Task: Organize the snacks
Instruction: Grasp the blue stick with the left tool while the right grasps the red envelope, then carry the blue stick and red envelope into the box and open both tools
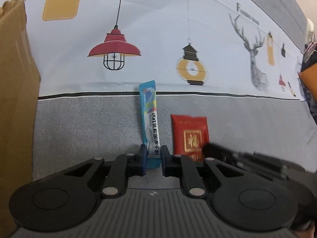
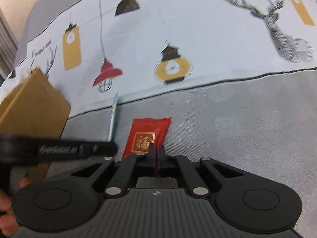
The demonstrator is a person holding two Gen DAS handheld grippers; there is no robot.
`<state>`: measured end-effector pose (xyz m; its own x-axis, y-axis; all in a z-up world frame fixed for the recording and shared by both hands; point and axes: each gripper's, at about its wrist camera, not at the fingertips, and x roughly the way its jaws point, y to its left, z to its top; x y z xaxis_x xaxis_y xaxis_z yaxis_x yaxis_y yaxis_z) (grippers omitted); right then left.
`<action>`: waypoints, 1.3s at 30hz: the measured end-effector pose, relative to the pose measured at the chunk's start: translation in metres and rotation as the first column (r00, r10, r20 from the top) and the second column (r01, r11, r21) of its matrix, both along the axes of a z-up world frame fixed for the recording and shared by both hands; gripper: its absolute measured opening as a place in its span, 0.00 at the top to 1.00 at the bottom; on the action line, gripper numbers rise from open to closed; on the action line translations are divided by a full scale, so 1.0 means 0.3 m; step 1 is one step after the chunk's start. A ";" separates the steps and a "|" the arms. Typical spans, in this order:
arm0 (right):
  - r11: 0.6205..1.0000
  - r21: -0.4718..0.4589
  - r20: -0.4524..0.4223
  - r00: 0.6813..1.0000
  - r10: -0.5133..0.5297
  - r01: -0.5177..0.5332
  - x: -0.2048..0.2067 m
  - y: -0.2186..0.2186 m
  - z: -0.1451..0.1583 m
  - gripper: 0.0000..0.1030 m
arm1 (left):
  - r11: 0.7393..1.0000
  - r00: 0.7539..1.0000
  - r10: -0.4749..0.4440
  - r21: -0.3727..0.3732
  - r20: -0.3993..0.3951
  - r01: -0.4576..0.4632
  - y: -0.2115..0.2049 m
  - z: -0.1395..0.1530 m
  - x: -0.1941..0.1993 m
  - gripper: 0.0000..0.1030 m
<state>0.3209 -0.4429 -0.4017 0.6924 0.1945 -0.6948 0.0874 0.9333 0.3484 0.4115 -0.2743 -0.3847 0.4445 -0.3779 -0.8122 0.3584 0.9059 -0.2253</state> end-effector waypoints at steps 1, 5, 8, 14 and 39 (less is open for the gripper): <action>1.000 -0.010 0.013 1.000 -0.003 0.003 -0.005 0.000 0.013 0.99 | 1.000 1.000 -0.011 0.007 0.015 0.011 -0.001 0.010 -0.015 1.00; 1.000 -0.021 0.047 0.999 0.010 -0.009 -0.025 0.003 0.049 0.99 | 0.997 0.997 -0.045 0.063 0.063 0.041 -0.017 0.032 -0.082 1.00; 1.000 -0.011 0.050 0.999 0.013 -0.012 -0.036 0.002 0.058 0.99 | 0.997 0.998 -0.041 0.069 0.050 0.038 -0.016 0.027 -0.094 1.00; 0.999 -0.019 0.095 0.994 0.046 -0.044 -0.066 0.017 0.120 0.99 | 0.990 0.998 -0.016 0.144 0.059 0.007 -0.001 0.071 -0.124 1.00; 0.961 -0.189 0.492 0.828 0.269 -0.200 -0.375 0.683 0.907 0.99 | 0.993 0.861 0.105 -0.103 0.498 -0.061 0.703 0.935 -0.622 1.00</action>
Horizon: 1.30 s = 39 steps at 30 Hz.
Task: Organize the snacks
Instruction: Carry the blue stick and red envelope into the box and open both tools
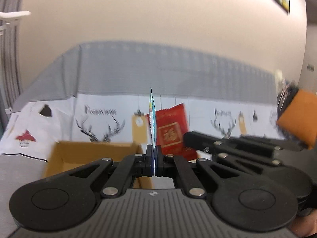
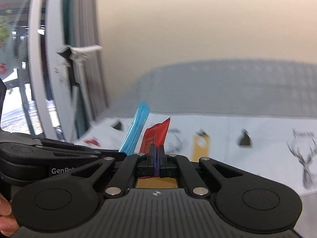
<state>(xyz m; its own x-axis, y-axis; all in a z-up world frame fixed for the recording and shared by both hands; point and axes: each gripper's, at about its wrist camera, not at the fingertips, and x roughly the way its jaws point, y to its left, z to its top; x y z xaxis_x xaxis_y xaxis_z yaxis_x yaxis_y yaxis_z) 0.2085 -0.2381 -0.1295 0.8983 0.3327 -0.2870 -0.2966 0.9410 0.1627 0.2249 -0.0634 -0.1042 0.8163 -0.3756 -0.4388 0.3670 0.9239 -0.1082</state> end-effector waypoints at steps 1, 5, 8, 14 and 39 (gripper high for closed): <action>1.000 -0.002 0.008 1.000 0.016 -0.016 -0.002 0.038 0.020 0.99 | 1.000 1.000 0.005 -0.021 0.002 -0.005 0.039 0.014 -0.006 1.00; 0.997 -0.028 -0.001 0.997 0.071 -0.071 0.016 0.181 0.037 0.99 | 0.998 0.999 0.039 -0.054 -0.009 -0.040 0.153 -0.004 -0.001 1.00; 0.995 -0.041 -0.054 0.995 0.088 -0.090 0.057 0.248 -0.006 0.99 | 0.995 0.995 0.071 -0.070 -0.064 -0.075 0.227 -0.074 0.054 1.00; 0.996 -0.007 -0.208 0.975 0.081 -0.085 0.152 0.298 -0.170 0.99 | 0.992 0.969 0.111 -0.042 -0.219 -0.123 0.319 -0.300 0.192 1.00; 0.993 -0.072 -0.483 0.867 -0.120 0.098 -0.015 0.380 -0.337 0.25 | 0.984 0.936 0.174 0.080 -0.307 -0.157 0.346 -0.328 -0.027 0.10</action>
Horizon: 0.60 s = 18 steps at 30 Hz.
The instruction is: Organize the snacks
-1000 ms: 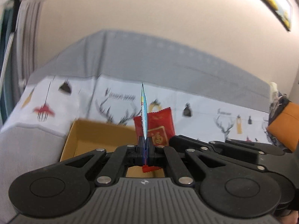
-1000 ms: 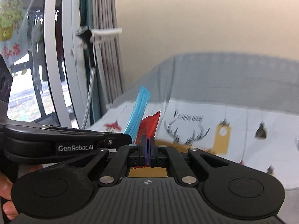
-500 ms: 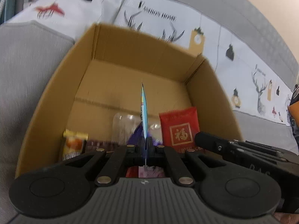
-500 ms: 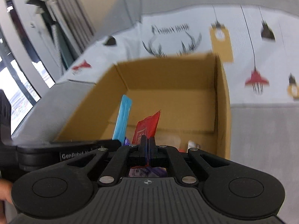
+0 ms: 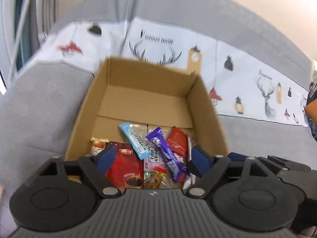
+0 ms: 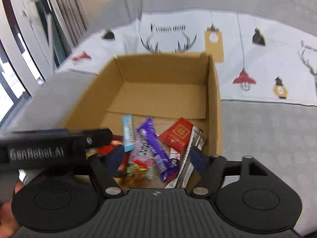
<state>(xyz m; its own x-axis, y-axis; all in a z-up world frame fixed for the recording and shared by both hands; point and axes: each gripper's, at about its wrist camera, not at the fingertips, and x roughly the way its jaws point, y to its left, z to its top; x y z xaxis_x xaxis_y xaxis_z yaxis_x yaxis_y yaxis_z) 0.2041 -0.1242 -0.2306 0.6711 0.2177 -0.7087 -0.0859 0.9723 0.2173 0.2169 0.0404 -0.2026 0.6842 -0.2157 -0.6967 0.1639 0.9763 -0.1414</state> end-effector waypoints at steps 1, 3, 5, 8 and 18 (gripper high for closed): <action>1.000 -0.004 0.012 1.000 0.001 -0.001 -0.031 0.006 0.034 0.23 | 1.000 1.000 0.008 0.004 0.015 -0.008 -0.003 0.035 -0.040 0.05; 1.000 -0.001 0.040 0.999 -0.005 0.006 -0.097 0.008 0.107 0.18 | 1.000 0.999 0.020 0.010 0.040 -0.020 -0.015 0.111 -0.117 0.00; 1.000 -0.003 0.068 0.997 -0.018 0.018 -0.166 0.007 0.181 0.13 | 0.999 0.998 0.031 0.038 0.059 -0.033 -0.042 0.185 -0.185 0.00; 0.996 -0.036 0.097 0.993 -0.072 0.075 -0.265 -0.001 0.286 0.03 | 0.997 0.995 0.029 0.075 0.096 -0.037 -0.073 0.287 -0.290 0.00; 0.994 -0.029 0.119 0.987 -0.103 0.107 -0.560 -0.051 0.570 0.01 | 0.983 0.987 0.056 0.167 0.150 -0.082 -0.164 0.577 -0.626 0.00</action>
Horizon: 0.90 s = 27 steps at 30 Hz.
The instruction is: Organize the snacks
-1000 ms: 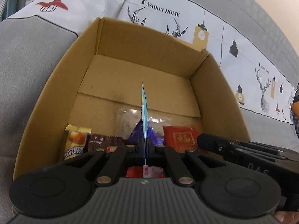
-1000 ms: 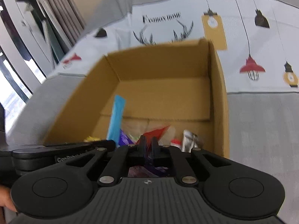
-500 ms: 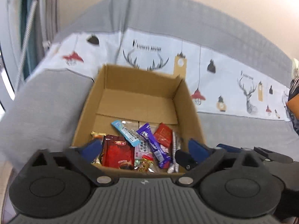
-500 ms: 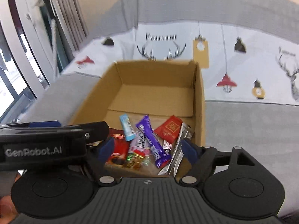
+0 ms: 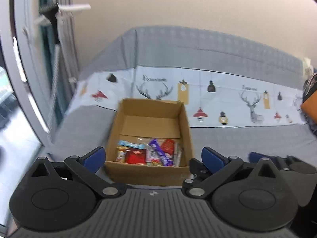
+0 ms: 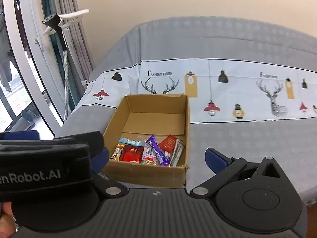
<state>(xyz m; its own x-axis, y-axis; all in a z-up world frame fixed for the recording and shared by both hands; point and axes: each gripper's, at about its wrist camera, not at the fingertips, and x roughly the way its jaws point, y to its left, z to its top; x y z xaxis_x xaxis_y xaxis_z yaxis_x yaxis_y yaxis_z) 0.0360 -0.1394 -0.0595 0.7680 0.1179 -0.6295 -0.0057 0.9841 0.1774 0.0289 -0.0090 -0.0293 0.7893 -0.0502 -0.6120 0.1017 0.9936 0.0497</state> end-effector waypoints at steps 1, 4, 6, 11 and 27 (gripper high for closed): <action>1.000 -0.007 -0.007 1.000 -0.015 0.014 -0.029 -0.002 0.024 0.01 | 1.000 1.000 0.016 0.021 -0.004 -0.016 -0.012 0.018 -0.026 0.00; 0.998 -0.030 -0.028 0.998 -0.056 0.055 -0.095 -0.002 0.074 0.00 | 0.998 0.998 0.060 0.026 -0.015 -0.059 -0.021 0.055 -0.084 0.00; 0.997 -0.043 -0.034 0.998 -0.062 0.060 -0.124 0.003 0.095 0.00 | 0.997 0.997 0.076 0.012 -0.018 -0.076 -0.014 0.069 -0.110 0.00; 0.998 -0.039 -0.053 0.997 -0.057 0.055 -0.152 0.011 0.123 0.00 | 0.997 0.997 0.078 0.006 -0.011 -0.077 0.004 0.096 -0.137 0.00; 0.999 -0.024 -0.093 0.994 -0.051 0.049 -0.153 0.021 0.101 0.01 | 0.997 0.996 0.074 0.039 -0.056 -0.072 0.029 0.081 -0.136 0.00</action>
<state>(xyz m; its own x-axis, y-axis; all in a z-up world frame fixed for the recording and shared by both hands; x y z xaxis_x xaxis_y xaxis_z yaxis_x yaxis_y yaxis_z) -0.0099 -0.1332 -0.0293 0.7105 0.0665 -0.7006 0.0592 0.9863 0.1537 -0.0118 -0.0003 -0.0049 0.7533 0.0293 -0.6570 0.0331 0.9961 0.0823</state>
